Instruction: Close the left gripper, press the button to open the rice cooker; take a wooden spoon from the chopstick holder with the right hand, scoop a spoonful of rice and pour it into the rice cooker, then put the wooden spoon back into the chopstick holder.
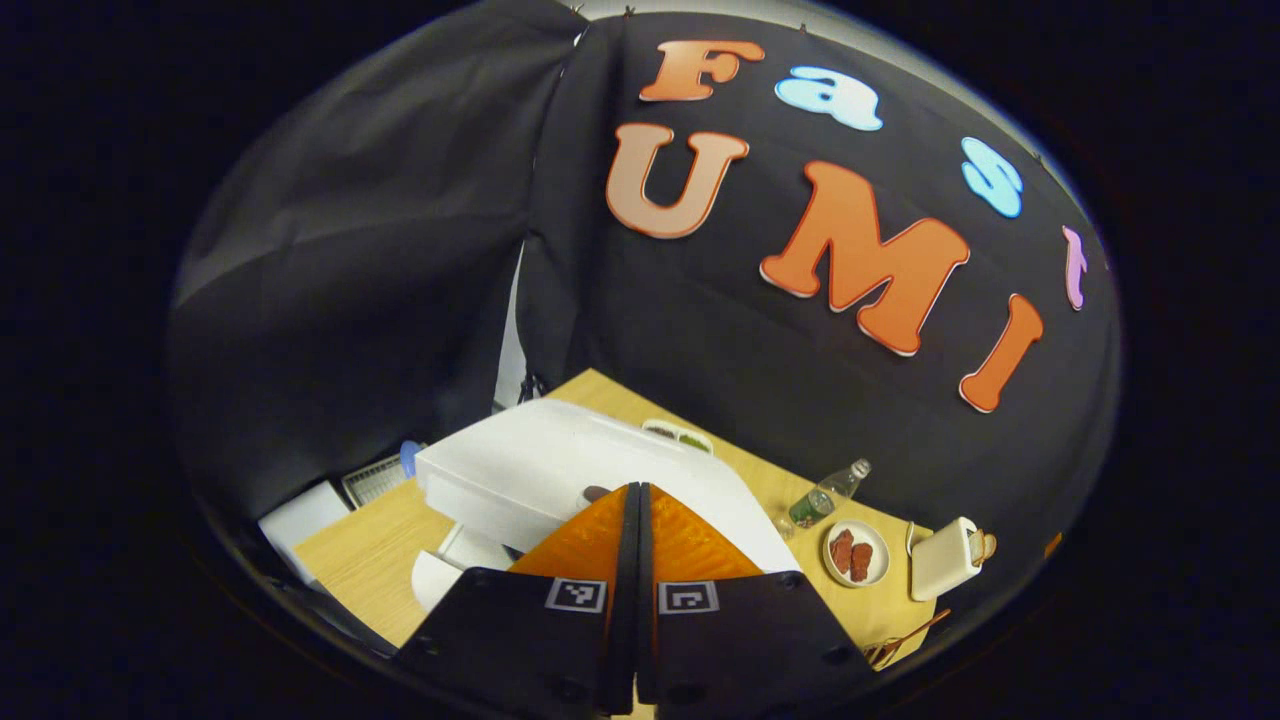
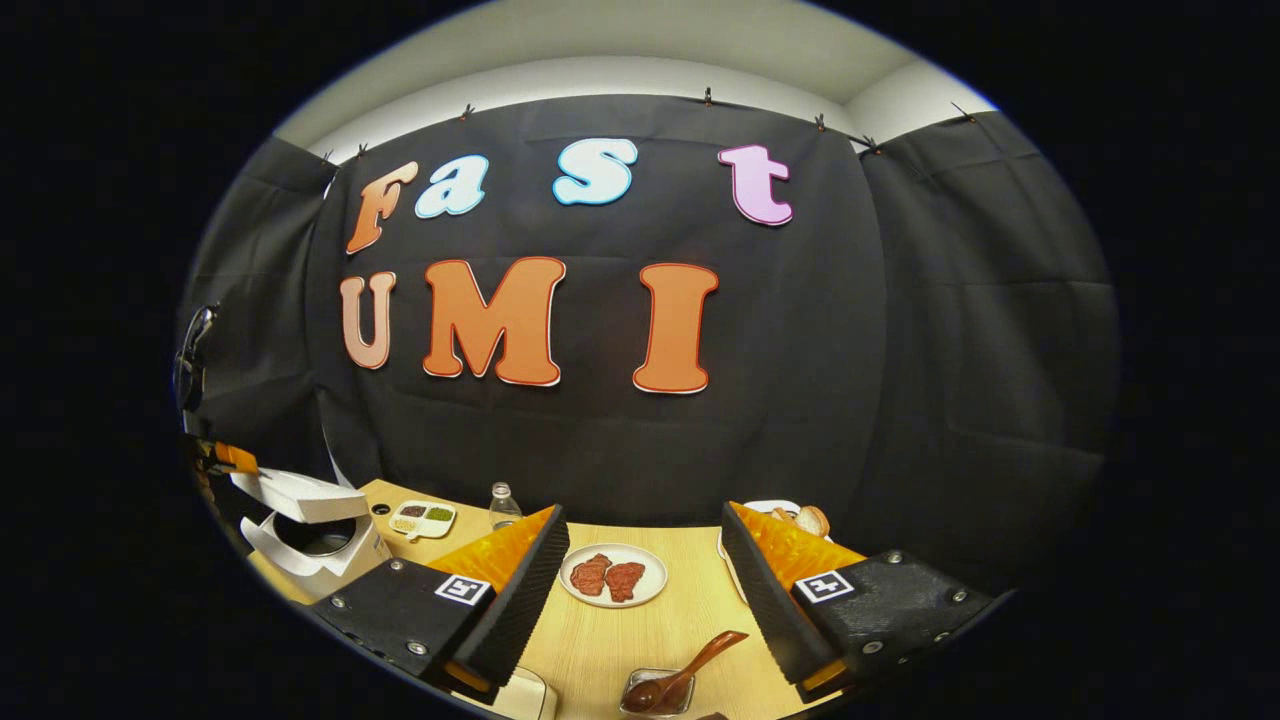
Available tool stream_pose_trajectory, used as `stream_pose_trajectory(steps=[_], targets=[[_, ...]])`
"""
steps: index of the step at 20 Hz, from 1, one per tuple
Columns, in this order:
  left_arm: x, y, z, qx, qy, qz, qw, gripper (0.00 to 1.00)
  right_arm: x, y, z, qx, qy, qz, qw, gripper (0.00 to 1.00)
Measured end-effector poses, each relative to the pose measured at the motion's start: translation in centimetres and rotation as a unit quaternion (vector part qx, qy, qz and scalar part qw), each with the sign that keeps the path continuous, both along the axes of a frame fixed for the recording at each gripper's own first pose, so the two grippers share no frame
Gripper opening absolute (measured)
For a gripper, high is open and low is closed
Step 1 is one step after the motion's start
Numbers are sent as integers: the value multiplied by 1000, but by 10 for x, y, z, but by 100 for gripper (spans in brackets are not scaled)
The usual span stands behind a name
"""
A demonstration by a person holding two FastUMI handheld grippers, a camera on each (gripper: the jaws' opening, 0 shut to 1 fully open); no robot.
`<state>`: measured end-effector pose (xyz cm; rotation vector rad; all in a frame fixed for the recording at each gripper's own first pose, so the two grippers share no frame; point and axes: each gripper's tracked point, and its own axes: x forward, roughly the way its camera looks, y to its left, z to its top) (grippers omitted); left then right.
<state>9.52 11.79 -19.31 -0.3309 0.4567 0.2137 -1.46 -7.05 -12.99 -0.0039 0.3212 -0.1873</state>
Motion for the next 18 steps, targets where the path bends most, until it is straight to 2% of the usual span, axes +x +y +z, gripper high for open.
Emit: stream_pose_trajectory(steps=[1, 4, 6, 7, 8, 10, 11, 12, 13, 16, 18], targets=[[-2, -9, 13, -3, -20, -7, 1000, 5, -1, 0, -1, 1, 0, 1, 1000, 95], [-19, -35, 30, 15, -50, -28, 998, 16, -5, 0, -11, 6, 10, 5, 1000, 95], [-30, -31, 38, 62, -58, -19, 996, 47, -9, 0, -19, 12, 18, 8, 1000, 95], [-32, -35, 45, 78, -67, -22, 994, 56, -12, 0, -23, 17, 22, 9, 1000, 95], [-37, -38, 53, 94, -74, -23, 992, 51, -14, -2, -30, 21, 28, 8, 999, 95], [-47, -47, 60, 123, -81, -24, 989, 65, -20, -8, -44, 25, 45, 6, 999, 95], [-50, -49, 61, 134, -81, -20, 988, 82, -24, -12, -52, 26, 55, 5, 998, 95], [-52, -54, 63, 142, -82, -20, 986, 88, -27, -16, -59, 28, 64, 3, 998, 95], [-54, -61, 64, 149, -83, -21, 985, 100, -30, -20, -66, 33, 72, 2, 997, 95], [-65, -81, 69, 175, -100, -30, 979, 100, -41, -30, -93, 55, 101, -2, 993, 95], [-71, -84, 74, 215, -111, -29, 970, 100, -47, -36, -113, 67, 126, -3, 990, 95]])
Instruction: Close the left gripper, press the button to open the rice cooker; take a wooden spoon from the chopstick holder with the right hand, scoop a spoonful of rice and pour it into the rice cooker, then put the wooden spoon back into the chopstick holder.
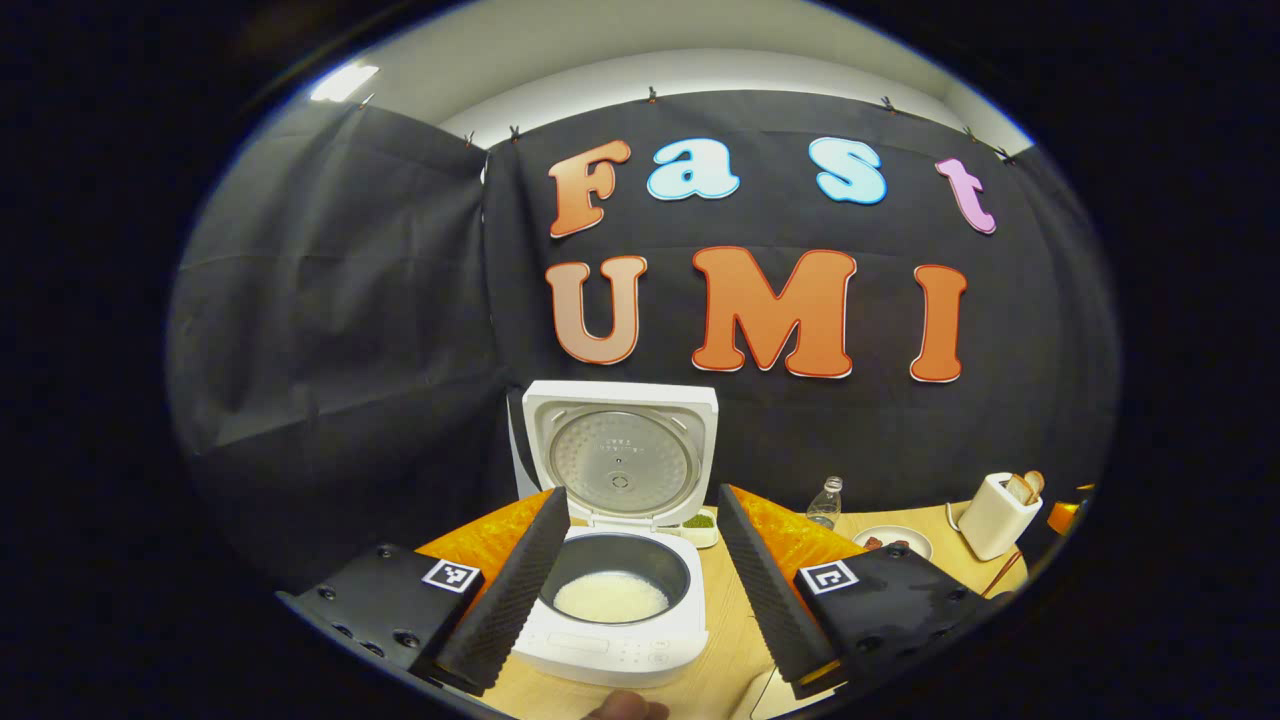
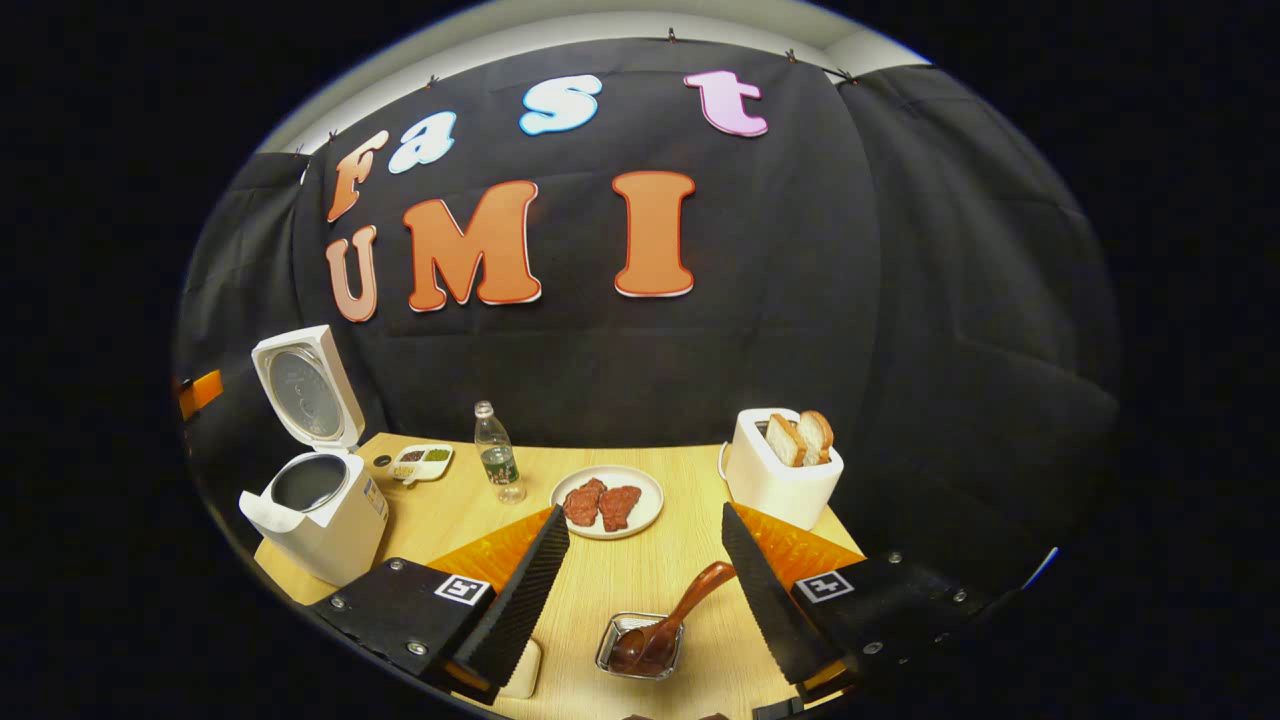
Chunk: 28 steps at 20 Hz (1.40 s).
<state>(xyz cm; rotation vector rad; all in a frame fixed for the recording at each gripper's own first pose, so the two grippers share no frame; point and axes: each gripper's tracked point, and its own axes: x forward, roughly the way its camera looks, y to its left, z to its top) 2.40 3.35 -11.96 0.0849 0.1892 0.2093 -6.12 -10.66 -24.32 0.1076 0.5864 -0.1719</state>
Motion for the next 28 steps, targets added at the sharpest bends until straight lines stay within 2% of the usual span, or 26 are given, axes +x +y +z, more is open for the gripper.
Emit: stream_pose_trajectory(steps=[2, 7, 14, 15, 16, 19, 20, 22, 24, 25, 28], targets=[[-12, -14, -4, 22, 1, 0, 1000, 100, -7, -6, -19, 7, 22, 0, 1000, 95], [-33, -36, -13, 14, 8, 2, 1000, 100, -20, -24, -76, 33, 85, -7, 996, 96], [-61, -42, -17, 17, 23, 12, 1000, 100, -17, -30, -147, 103, 159, -22, 982, 93], [-64, -40, -20, 20, 27, 18, 999, 100, -13, -31, -156, 117, 162, -28, 979, 85], [-68, -38, -22, 22, 30, 21, 999, 100, -9, -31, -162, 132, 168, -34, 976, 86], [-74, -39, -25, 25, 37, 27, 999, 100, 1, -29, -180, 165, 178, -48, 969, 71], [-75, -39, -28, 27, 39, 28, 998, 100, 5, -28, -184, 175, 179, -50, 967, 70], [-76, -40, -30, 29, 42, 27, 998, 100, 8, -25, -188, 188, 181, -56, 964, 53], [-74, -43, -32, 31, 46, 23, 998, 100, 7, -21, -189, 198, 184, -58, 961, 42], [-74, -43, -31, 34, 45, 22, 998, 100, 4, -19, -186, 205, 180, -56, 960, 33], [-70, -44, -33, 38, 43, 13, 998, 100, 2, -15, -172, 219, 153, -60, 962, 24]])
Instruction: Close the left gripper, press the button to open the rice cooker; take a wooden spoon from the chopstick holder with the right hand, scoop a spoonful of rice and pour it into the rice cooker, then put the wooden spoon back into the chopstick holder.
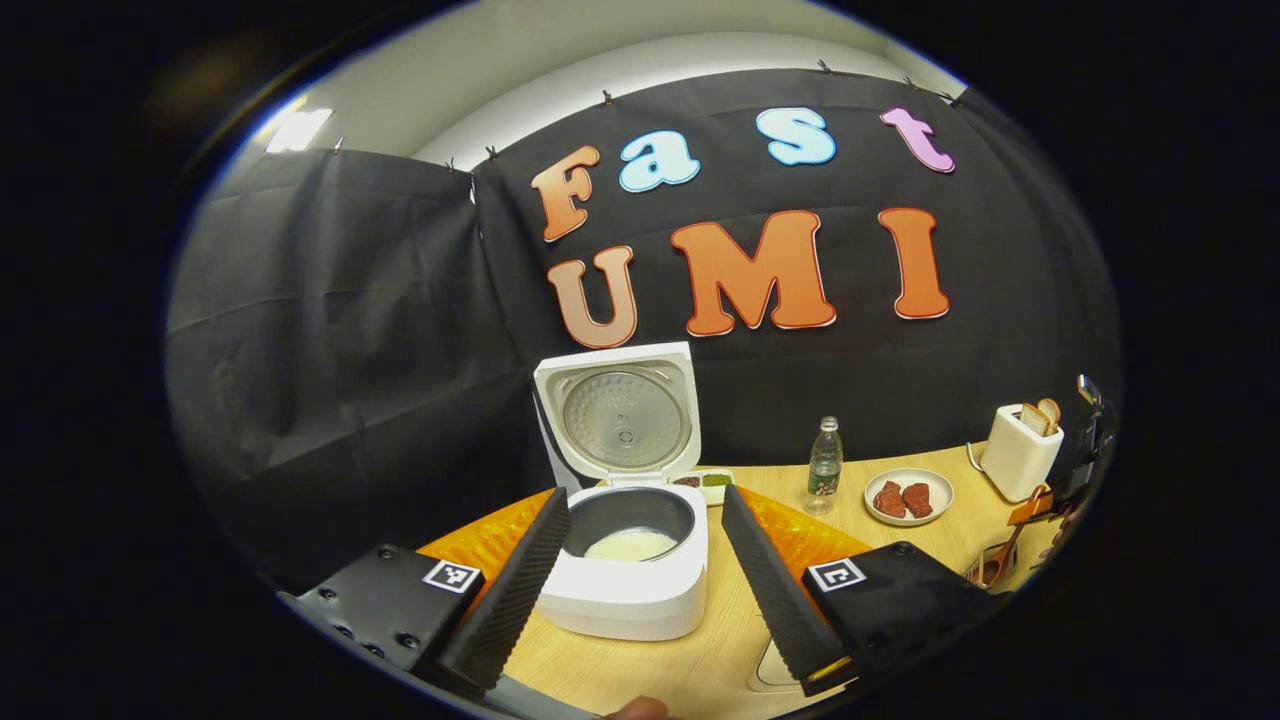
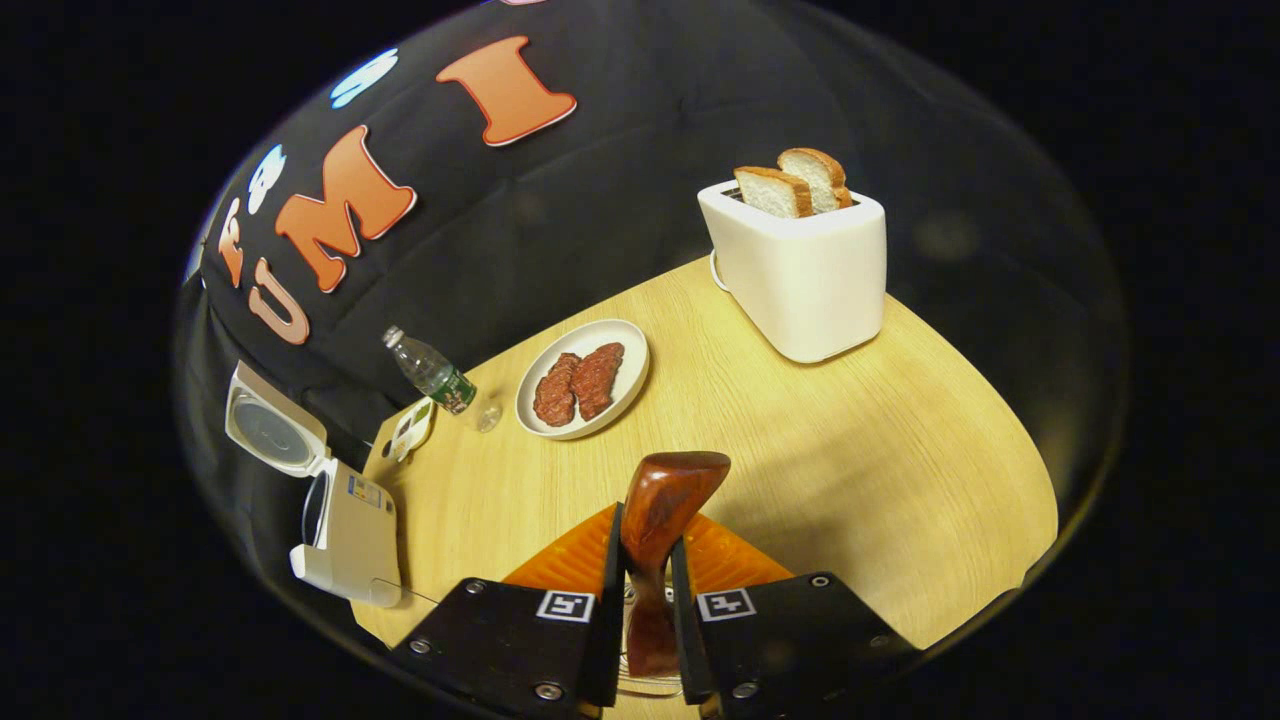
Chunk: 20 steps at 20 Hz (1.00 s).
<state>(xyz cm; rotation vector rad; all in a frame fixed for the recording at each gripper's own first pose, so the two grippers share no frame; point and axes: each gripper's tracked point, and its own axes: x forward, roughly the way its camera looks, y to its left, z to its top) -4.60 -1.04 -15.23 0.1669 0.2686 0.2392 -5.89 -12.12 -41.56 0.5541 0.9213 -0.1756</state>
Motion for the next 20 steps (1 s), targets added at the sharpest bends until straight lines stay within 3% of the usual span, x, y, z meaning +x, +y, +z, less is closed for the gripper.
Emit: stream_pose_trajectory(steps=[5, 14, 16, 20], targets=[[14, -3, -5, -6, -1, -17, 1000, 100, -20, -3, 19, 3, -32, -26, 999, 15], [41, -8, -8, -24, -9, -52, 998, 100, -44, -4, 40, -9, -80, -70, 994, 11], [45, -7, -4, -22, -16, -59, 998, 100, -40, -11, 56, -23, -99, -95, 990, 8], [55, 3, 4, -15, -29, -68, 997, 100, -38, -9, 99, -53, -130, -93, 986, 8]])
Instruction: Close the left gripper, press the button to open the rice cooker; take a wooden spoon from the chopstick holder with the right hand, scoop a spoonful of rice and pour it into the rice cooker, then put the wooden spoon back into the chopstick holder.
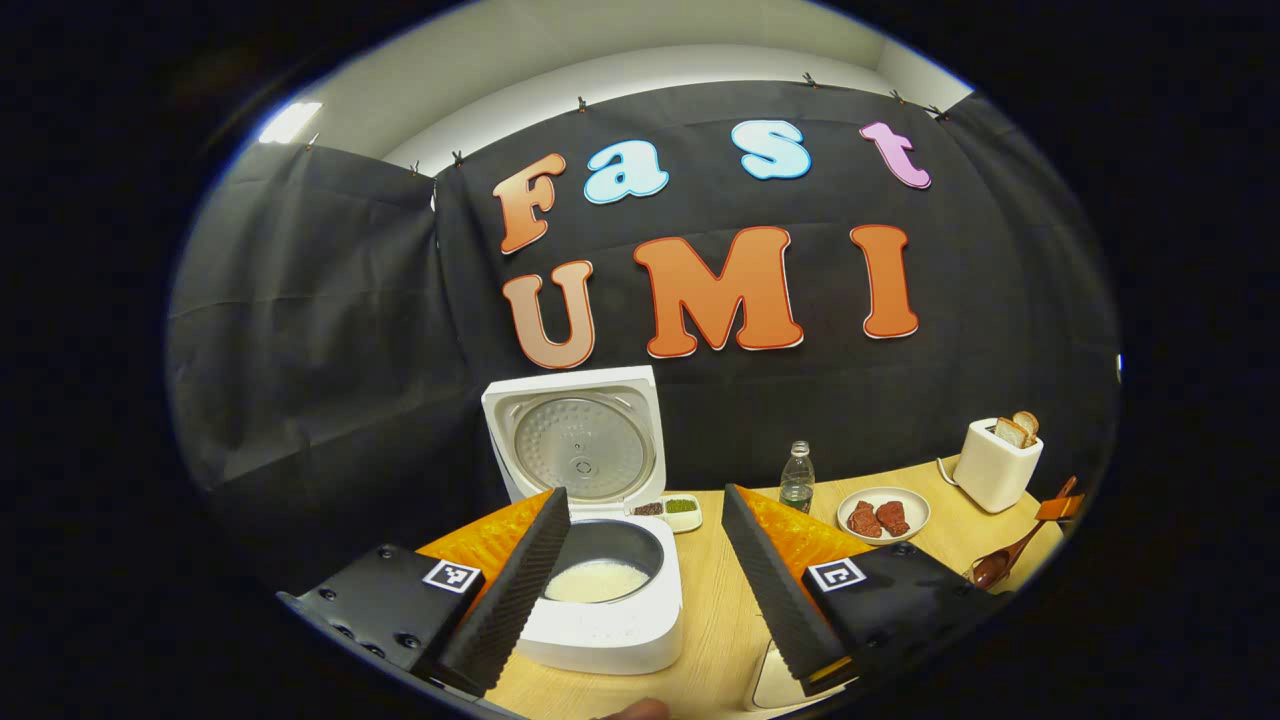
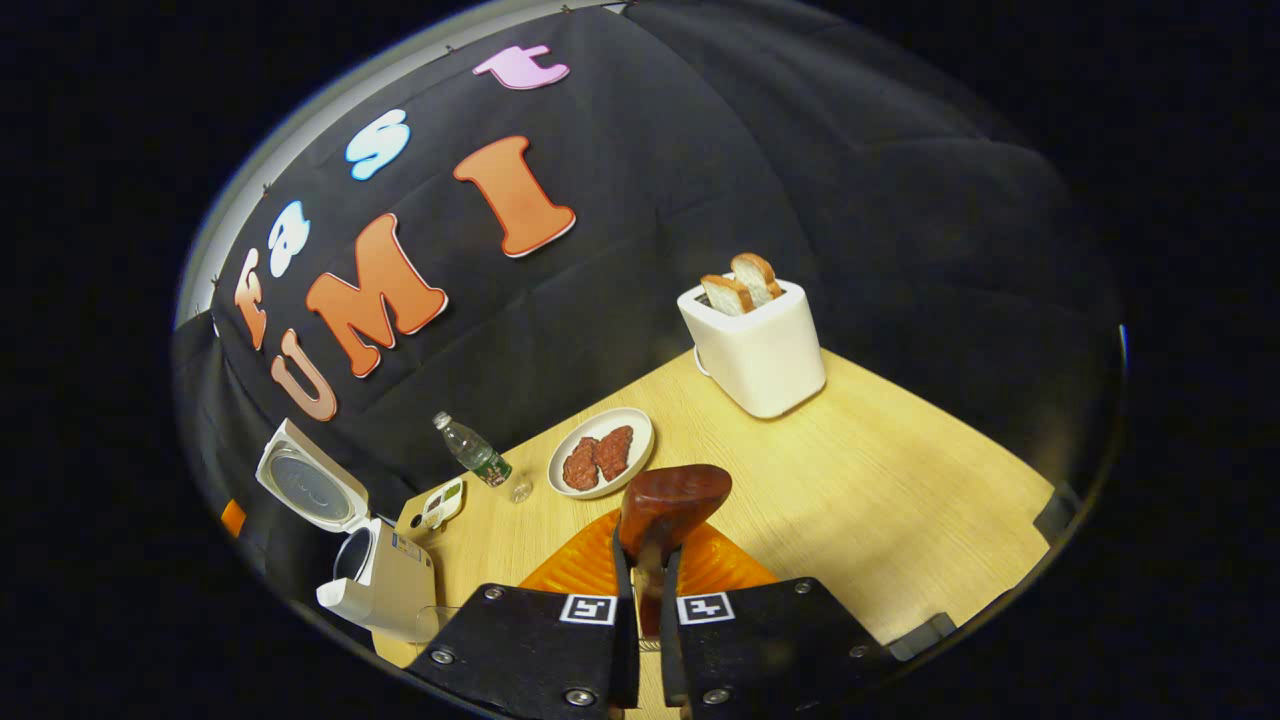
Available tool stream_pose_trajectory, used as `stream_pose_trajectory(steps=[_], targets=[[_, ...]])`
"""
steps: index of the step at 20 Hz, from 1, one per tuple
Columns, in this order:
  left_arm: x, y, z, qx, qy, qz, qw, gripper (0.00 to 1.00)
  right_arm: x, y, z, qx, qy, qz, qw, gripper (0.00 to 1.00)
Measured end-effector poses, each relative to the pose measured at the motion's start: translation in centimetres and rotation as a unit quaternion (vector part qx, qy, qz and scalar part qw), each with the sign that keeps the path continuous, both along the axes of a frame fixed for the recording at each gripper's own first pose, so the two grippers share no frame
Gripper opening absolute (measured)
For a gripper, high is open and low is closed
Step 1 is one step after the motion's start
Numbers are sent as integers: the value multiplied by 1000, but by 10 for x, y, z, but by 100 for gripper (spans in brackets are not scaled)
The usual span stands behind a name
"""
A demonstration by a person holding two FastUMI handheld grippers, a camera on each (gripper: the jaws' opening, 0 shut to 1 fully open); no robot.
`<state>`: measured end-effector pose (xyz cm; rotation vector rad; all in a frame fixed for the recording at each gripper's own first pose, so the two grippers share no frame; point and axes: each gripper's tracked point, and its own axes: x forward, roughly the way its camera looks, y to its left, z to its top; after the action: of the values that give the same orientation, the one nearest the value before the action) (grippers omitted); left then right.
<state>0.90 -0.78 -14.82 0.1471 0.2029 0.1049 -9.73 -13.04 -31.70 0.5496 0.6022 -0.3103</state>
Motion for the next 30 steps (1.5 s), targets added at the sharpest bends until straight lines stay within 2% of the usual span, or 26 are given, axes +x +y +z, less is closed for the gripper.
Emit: stream_pose_trajectory(steps=[3, 4, 8, 11, 14, 16, 20, 25, 30], targets=[[4, 9, -1, -12, 3, -2, 1000, 100, 3, 15, 40, -18, -24, 14, 999, 8], [4, 7, -8, -23, 16, -12, 1000, 100, 6, 26, 54, -14, -33, 24, 999, 8], [0, 28, -9, -30, 16, -5, 999, 100, 16, 84, 87, 9, -58, 80, 995, 8], [-4, 41, -13, -27, 20, 0, 999, 100, 12, 139, 76, 31, -35, 133, 990, 8], [-12, 50, -19, -26, 29, -3, 999, 100, 7, 184, 47, 19, -5, 179, 984, 8], [-19, 58, -24, -23, 34, -2, 999, 100, 4, 196, 31, -8, 11, 198, 980, 8], [-36, 82, -35, -27, 52, 24, 998, 100, 3, 203, 12, -96, 28, 226, 969, 8], [-50, 106, -39, -31, 61, 53, 996, 100, 5, 211, 10, -185, 12, 244, 952, 8], [-59, 121, -42, -24, 65, 66, 995, 100, -6, 235, -15, -248, 10, 298, 922, 8]])
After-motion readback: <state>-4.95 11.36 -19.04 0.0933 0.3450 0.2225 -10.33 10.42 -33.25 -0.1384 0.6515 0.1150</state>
